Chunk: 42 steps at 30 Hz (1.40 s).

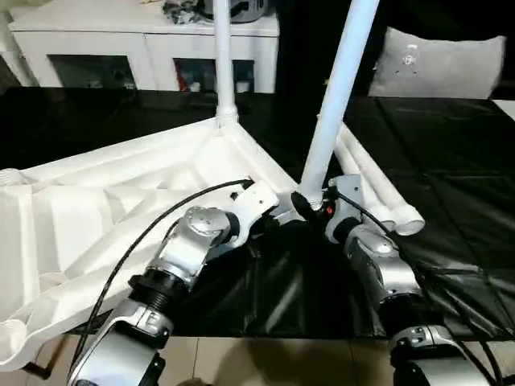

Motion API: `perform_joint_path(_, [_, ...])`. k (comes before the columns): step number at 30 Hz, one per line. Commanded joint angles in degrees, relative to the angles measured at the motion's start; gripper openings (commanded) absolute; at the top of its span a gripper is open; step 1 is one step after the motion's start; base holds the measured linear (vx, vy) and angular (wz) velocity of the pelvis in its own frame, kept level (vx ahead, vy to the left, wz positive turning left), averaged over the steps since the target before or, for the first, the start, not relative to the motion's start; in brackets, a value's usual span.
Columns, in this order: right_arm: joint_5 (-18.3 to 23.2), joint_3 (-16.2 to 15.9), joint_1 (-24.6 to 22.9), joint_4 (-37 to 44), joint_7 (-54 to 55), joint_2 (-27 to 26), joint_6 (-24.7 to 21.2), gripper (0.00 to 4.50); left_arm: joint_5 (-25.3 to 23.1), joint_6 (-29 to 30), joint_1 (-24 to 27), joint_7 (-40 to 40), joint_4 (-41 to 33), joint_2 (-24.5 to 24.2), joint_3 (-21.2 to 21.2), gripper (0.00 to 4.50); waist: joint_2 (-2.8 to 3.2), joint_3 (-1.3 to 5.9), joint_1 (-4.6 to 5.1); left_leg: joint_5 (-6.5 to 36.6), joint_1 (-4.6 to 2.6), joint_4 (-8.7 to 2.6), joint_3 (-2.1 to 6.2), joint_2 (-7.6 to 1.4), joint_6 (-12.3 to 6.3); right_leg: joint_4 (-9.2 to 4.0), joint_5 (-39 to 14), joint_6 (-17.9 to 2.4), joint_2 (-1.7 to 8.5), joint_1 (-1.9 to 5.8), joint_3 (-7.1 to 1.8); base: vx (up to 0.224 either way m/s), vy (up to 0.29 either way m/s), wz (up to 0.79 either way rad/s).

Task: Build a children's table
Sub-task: Rotate leg to tighten

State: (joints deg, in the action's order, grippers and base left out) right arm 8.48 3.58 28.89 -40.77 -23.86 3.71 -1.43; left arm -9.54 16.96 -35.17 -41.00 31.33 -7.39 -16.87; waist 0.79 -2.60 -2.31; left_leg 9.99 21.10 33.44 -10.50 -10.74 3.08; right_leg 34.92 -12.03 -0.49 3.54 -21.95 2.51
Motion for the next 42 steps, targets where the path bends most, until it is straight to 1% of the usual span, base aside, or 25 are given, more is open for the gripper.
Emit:
perform_joint_path(1, [-0.27,-1.8,-1.78,0.55,-1.32,-0.05,-0.45,3.87,-1.25,-2.48,-1.46,3.1,2.39,0.63,-0.48,0.0,-0.45,2.83,-0.24,16.2,-0.7,-4.33,1.07,-2.4,-1.56,-5.54,-15.52,-10.59,4.46,1.32,-2.53,0.0,0.0,0.0])
perform_joint_path(5, [-1.6,-3.14,-4.85,5.48,-1.9,1.65,-0.16,4.13,-2.12,-3.74,-2.8,5.73,5.3,0.07,0.11,0.0,-0.79,2.97,-0.56,14.08,-0.39,-4.25,1.04,-2.31,-1.96,-5.28,-13.79,-10.06,4.51,1.76,-2.46,0.0,0.0,0.0])
perform_joint_path(9, [-0.97,-2.82,-7.79,10.77,-3.4,2.56,-0.13,4.43,-2.28,-5.77,-4.32,8.83,8.09,0.2,1.11,0.0,-0.88,3.05,-0.89,12.75,-0.17,-4.17,1.06,-2.22,-2.62,-5.25,-13.15,-9.58,4.54,1.96,-2.44,0.0,0.0,0.0])
perform_joint_path(10, [-0.53,-2.67,-8.76,12.55,-3.77,2.84,-0.54,4.43,-0.39,-6.93,-4.86,8.87,9.03,0.97,2.82,0.0,-0.83,3.12,-0.91,11.66,-0.12,-4.09,1.0,-2.22,-2.8,-5.16,-11.5,-9.84,4.48,1.96,-2.46,0.0,0.0,0.0])
perform_joint_path(13, [-0.22,-3.42,-9.94,14.76,-4.36,3.42,-1.02,4.5,3.2,-7.76,-5.73,9.06,9.57,2.33,5.98,0.54,-0.89,3.35,-0.97,9.2,0.07,-3.76,0.91,-2.14,-3.65,-4.67,-7.17,-10.98,4.44,2.13,-2.39,0.0,0.0,0.0])
perform_joint_path(14, [-0.18,-3.56,-10.2,15.25,-4.32,3.48,-1.25,4.5,3.6,-7.81,-5.88,9.15,9.75,2.49,6.31,0.54,-0.77,3.7,-1.15,7.28,0.23,-3.42,0.89,-2.1,-4.4,-4.22,-3.29,-11.91,4.44,2.32,-2.4,0.0,0.0,0.0])
perform_joint_path(15, [-0.31,-3.74,-10.25,15.43,-4.33,3.51,-1.21,4.5,4.23,-8.55,-6.05,9.81,9.49,2.77,7.08,0.58,-0.6,3.94,-1.28,5.22,0.22,-3.21,0.92,-2.36,-5.41,-3.65,1.38,-13.03,4.35,2.15,-2.32,0.0,0.0,0.0])
perform_joint_path(16, [-0.5,-3.87,-10.06,15.3,-4.2,3.38,-1.21,4.5,4.5,-9.44,-6.17,11.22,8.98,2.81,7.91,0.81,-0.54,3.82,-1.33,4.57,0.34,-3.15,0.84,-2.38,-6.16,-3.46,3.76,-13.95,4.24,2.06,-2.18,0.0,0.0,0.0])
perform_joint_path(18, [-1.05,-4.36,-9.88,15.61,-4.43,3.12,-1.47,4.5,5.29,-10.32,-6.36,14.02,7.94,2.46,9.82,0.91,-0.73,3.75,-1.24,5.3,0.47,-3.14,0.85,-2.3,-6.57,-3.38,4.45,-14.59,4.33,2.26,-2.09,0.0,0.0,0.0])
perform_joint_path(23, [-1.59,-5.62,-9.65,16.44,-6.04,3.23,-1.36,4.5,5.29,-8.67,-5.35,14.66,4.65,0.54,11.51,0.91,-0.7,3.41,-1.26,7.74,0.1,-3.36,0.79,-2.46,-5.64,-3.87,-0.85,-13.83,4.29,2.02,-2.16,0.0,0.0,0.0])
perform_joint_path(24, [-1.25,-7.42,-8.99,17.15,-10.19,3.93,-0.86,4.5,4.49,-6.73,-3.33,13.63,0.0,-2.54,12.13,0.91,-0.41,3.44,-1.3,8.04,0.13,-3.43,0.91,-2.62,-5.25,-3.76,-1.21,-13.8,4.41,2.12,-2.15,0.0,0.0,0.0])
perform_joint_path(25, [-1.25,-7.42,-8.99,17.15,-10.19,3.93,-0.86,4.5,4.49,-6.73,-3.33,13.63,0.0,-2.54,12.13,0.91,-0.47,3.39,-1.05,8.19,0.38,-3.5,0.96,-2.66,-5.16,-3.66,-0.93,-13.74,4.35,2.2,-2.12,0.0,0.0,0.0])
perform_joint_path(27, [-0.71,-8.07,-8.7,17.65,-12.2,4.35,-0.96,4.5,4.13,-5.95,-2.49,13.29,-1.67,-3.84,12.25,0.91,-0.2,3.44,-1.08,8.06,-0.06,-3.32,0.82,-2.61,-4.8,-3.68,-0.79,-13.71,4.24,1.95,-2.22,0.0,0.0,0.0])
perform_joint_path(29, [-0.09,-9.0,-7.61,17.82,-15.82,5.73,-1.73,4.5,3.56,-4.32,-0.58,11.37,-4.8,-6.39,11.96,0.91,-0.04,3.52,-1.26,8.13,-0.08,-3.45,1.01,-2.9,-4.44,-3.46,-0.32,-14.12,4.36,2.09,-2.14,0.0,0.0,0.0])
perform_joint_path(31, [0.31,-9.66,-6.83,17.92,-18.24,6.73,-2.33,4.5,3.34,-3.28,0.8,10.19,-6.96,-8.23,11.64,0.91,0.03,3.47,-1.21,7.79,-0.01,-3.4,0.93,-2.76,-4.32,-3.31,0.8,-14.21,4.14,2.05,-2.17,0.0,0.0,0.0])
perform_joint_path(32, [0.17,-9.63,-3.88,15.59,-21.27,8.52,-2.14,4.5,3.69,-0.63,3.51,7.54,-11.64,-11.31,11.64,0.91,-0.14,3.45,-1.19,7.82,-0.06,-3.38,0.84,-2.77,-4.24,-3.28,0.98,-14.27,4.11,2.01,-2.18,0.0,0.0,0.0])
perform_joint_path(33, [-0.04,-9.47,-1.8,13.76,-23.01,9.67,-1.89,4.5,4.05,1.07,5.24,5.79,-14.62,-13.24,11.68,0.91,-0.07,3.55,-0.91,7.94,0.22,-3.57,1.13,-2.92,-3.82,-2.87,0.78,-14.97,4.34,2.31,-2.02,0.0,0.0,0.0])
perform_joint_path(34, [-0.66,-8.77,1.56,9.91,-23.74,10.98,-0.66,4.5,4.3,2.02,7.34,3.39,-18.23,-15.75,11.25,0.91,-0.03,3.23,-0.99,9.0,-0.28,-3.41,0.72,-2.82,-3.54,-3.47,-1.11,-14.72,4.01,1.61,-2.14,0.0,0.0,0.0])
perform_joint_path(35, [-0.93,-8.48,2.95,8.27,-23.97,11.5,-0.12,4.5,4.35,2.32,8.16,2.39,-19.66,-16.76,11.04,0.91,0.07,3.42,-0.92,9.24,-0.27,-3.37,0.99,-2.89,-3.02,-3.1,-1.59,-15.29,4.35,1.82,-2.12,0.0,0.0,0.0])
perform_joint_path(36, [-1.15,-8.12,4.46,6.44,-24.18,12.0,0.48,4.5,4.44,2.12,9.04,1.16,-21.06,-17.88,10.74,0.91,0.16,3.27,-0.97,9.77,-0.22,-3.43,0.82,-2.84,-2.48,-3.33,-3.22,-15.21,4.21,1.68,-2.14,0.0,0.0,0.0])
perform_joint_path(38, [-1.41,-6.87,9.02,0.72,-24.49,13.12,2.17,4.5,5.32,0.36,11.44,-3.08,-24.55,-20.95,9.78,0.91,-0.06,3.2,-1.06,10.48,-0.33,-3.44,0.74,-2.77,-2.11,-3.52,-4.64,-15.2,4.27,1.56,-2.22,0.0,0.0,0.0])
perform_joint_path(39, [-1.38,-6.39,10.63,-1.32,-24.59,13.43,2.7,4.5,5.86,-0.12,12.24,-4.66,-25.69,-21.92,9.53,0.91,0.08,3.13,-1.15,10.83,-0.4,-3.38,0.65,-2.65,-1.9,-3.52,-5.13,-15.15,4.07,1.44,-2.25,0.0,0.0,0.0])
perform_joint_path(40, [-1.38,-6.39,10.63,-1.32,-24.59,13.43,2.7,4.5,5.86,-0.12,12.24,-4.66,-25.69,-21.92,9.53,0.91,0.14,3.13,-1.23,10.85,-0.44,-3.35,0.58,-2.68,-1.67,-3.41,-4.69,-15.11,4.06,1.39,-2.35,0.0,0.0,0.0])
perform_joint_path(41, [-0.88,-5.44,12.96,-4.3,-24.18,13.58,3.29,4.5,6.23,0.47,12.99,-5.64,-27.16,-22.88,9.54,0.91,0.12,3.17,-1.43,10.75,-0.6,-3.31,0.51,-2.69,-1.56,-3.38,-4.34,-15.09,4.02,1.3,-2.35,0.0,0.0,0.0])
perform_joint_path(42, [-0.04,-4.11,15.11,-7.21,-23.02,13.23,4.02,4.5,6.41,1.21,13.3,-5.65,-27.94,-23.26,9.89,0.91,0.1,3.29,-1.46,9.96,-0.38,-3.39,0.66,-2.68,-1.54,-3.09,-2.99,-15.26,4.01,1.58,-2.25,0.0,0.0,0.0])
